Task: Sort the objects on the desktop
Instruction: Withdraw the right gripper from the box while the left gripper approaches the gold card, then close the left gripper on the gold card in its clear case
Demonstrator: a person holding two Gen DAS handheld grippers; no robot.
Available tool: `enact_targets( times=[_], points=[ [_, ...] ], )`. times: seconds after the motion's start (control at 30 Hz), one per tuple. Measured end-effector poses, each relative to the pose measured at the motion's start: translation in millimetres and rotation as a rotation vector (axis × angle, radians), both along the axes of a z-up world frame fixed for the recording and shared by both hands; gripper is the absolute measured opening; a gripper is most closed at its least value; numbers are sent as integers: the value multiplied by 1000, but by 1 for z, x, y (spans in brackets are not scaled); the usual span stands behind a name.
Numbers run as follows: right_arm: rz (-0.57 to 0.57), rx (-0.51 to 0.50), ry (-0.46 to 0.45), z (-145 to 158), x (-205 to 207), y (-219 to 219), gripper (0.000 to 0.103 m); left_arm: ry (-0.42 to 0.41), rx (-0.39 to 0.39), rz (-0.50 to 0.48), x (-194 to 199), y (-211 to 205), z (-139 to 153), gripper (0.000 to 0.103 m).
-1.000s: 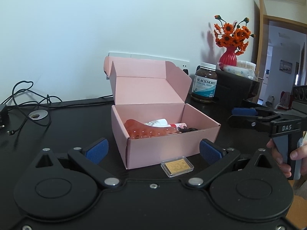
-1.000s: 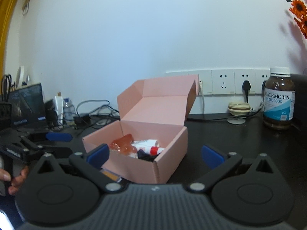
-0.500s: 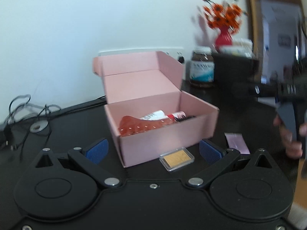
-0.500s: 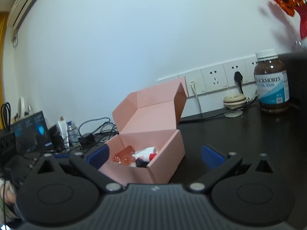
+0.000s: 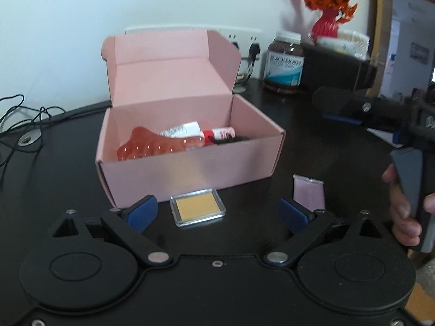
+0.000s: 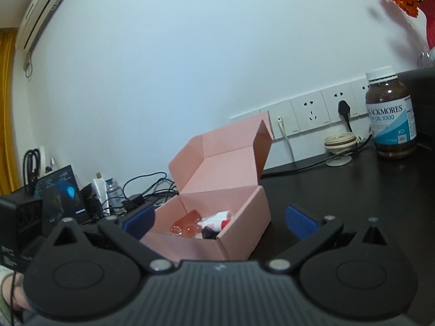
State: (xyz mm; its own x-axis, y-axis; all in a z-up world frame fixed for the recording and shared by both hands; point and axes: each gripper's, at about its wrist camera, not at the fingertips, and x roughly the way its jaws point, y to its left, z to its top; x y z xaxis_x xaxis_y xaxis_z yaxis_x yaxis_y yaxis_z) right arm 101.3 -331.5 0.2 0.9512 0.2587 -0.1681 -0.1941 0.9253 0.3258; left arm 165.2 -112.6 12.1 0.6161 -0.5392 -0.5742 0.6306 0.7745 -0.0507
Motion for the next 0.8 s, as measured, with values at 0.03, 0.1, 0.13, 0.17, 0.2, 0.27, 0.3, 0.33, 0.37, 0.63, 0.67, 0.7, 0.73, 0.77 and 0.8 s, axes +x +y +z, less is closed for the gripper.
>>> enact_targets(
  times=[0.03,0.1,0.13,0.17,0.2,0.27,0.3,0.33,0.37,0.63,0.67,0.7,0.73,0.77,0.8],
  points=[
    [3,1,-2,0,0,0,102,4,5,8,1,-2,-1,97],
    [6,-1,-5,0,-1,0,102,6,12,22,3,-4,-1,97],
    [7,-2,-6,0,-1,1,102,5,17,34,4,-5,-1,97],
    [8,-3,-6,0,-2,1,102,6,20,45,5,-6,-1,97],
    [7,-2,-3,0,-1,1,102,9,23,53,6,-7,-1,97],
    [-5,8,11,-1,1,-1,102,19,31,67,9,-9,-1,97],
    [-12,13,18,-1,2,-2,102,24,38,73,10,-10,-2,97],
    [-17,22,26,-1,3,-4,102,28,45,79,11,-11,-3,97],
    [-24,29,33,-2,4,-5,102,33,51,84,12,-12,-4,97],
    [-98,66,89,-5,11,-14,102,59,72,121,18,-16,-8,97],
    [-96,69,97,-6,12,-15,102,61,74,124,18,-16,-8,97],
    [-95,71,104,-6,13,-15,102,62,76,127,19,-16,-8,97],
    [-97,70,111,-7,14,-15,102,63,76,129,19,-16,-8,97],
    [-98,70,118,-8,15,-15,102,63,76,133,20,-17,-8,97],
    [-99,71,122,-8,15,-15,102,63,75,136,21,-17,-8,97]
  ],
)
